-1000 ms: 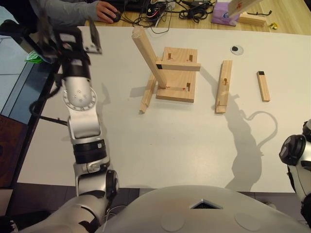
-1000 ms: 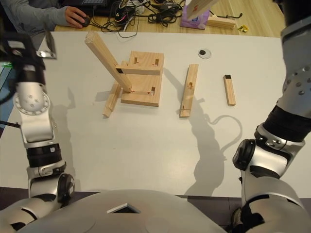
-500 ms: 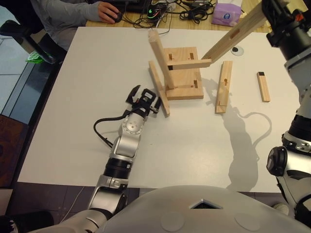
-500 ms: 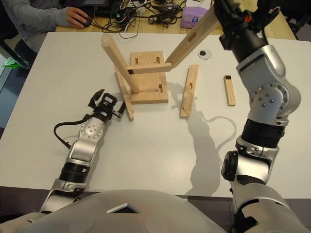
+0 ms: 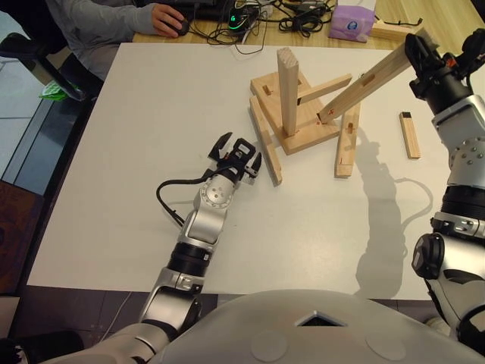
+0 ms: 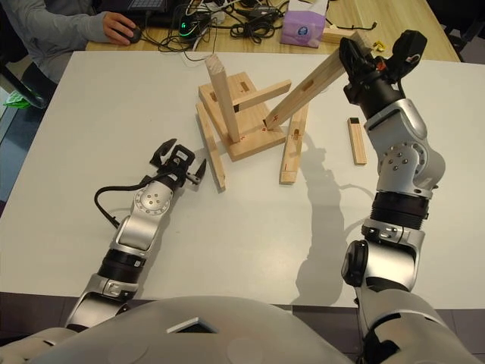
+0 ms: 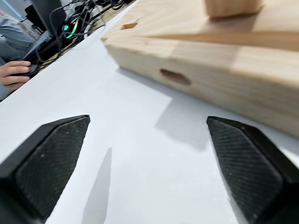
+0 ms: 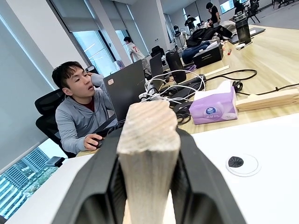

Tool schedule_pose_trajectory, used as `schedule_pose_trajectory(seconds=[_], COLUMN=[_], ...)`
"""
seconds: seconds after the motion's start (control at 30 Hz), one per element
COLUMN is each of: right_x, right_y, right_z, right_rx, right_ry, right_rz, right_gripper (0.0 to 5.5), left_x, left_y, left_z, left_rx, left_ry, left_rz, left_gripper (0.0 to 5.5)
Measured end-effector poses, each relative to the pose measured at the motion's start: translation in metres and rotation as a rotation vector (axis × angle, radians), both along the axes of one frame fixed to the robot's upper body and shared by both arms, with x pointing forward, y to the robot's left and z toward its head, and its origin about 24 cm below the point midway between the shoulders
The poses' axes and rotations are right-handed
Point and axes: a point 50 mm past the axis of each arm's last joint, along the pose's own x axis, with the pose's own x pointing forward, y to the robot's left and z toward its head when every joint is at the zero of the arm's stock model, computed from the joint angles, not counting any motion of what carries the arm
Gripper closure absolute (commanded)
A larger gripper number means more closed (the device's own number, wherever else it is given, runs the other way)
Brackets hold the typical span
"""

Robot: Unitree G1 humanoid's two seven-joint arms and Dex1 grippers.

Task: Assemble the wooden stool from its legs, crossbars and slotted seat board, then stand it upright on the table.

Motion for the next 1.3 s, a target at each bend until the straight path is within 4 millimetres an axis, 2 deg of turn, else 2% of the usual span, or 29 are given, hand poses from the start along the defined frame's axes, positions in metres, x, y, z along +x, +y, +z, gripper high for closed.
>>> schedule_pose_trajectory(seconds=[0.23,0.33,0.57,0.93,1.3], right_x=[0.002,0.011,0.032,0.027,0.022], right_y=[0.019,0.029,0.028,0.020,0.030], right_z=[0.009,0.014,0.020,0.021,0.014], right_rx=[-0.121,-0.138,-0.162,-0.165,-0.234], right_ry=[-0.052,-0.021,0.083,0.057,0.044], right_rz=[0.169,0.242,0.252,0.197,0.213], right_gripper=[4.50,4.50,4.50,4.50,4.50], left_x=[0.002,0.002,0.002,0.005,0.007], left_y=[0.004,0.004,0.004,0.005,0.005], left_z=[0.000,0.000,0.000,-0.001,0.000], left_rx=[-0.006,-0.015,-0.035,-0.047,-0.048], left_ry=[-0.003,-0.005,-0.013,-0.031,-0.047], left_rz=[0.025,0.032,0.046,0.050,0.050], left_gripper=[0.86,0.86,0.86,0.86,0.86])
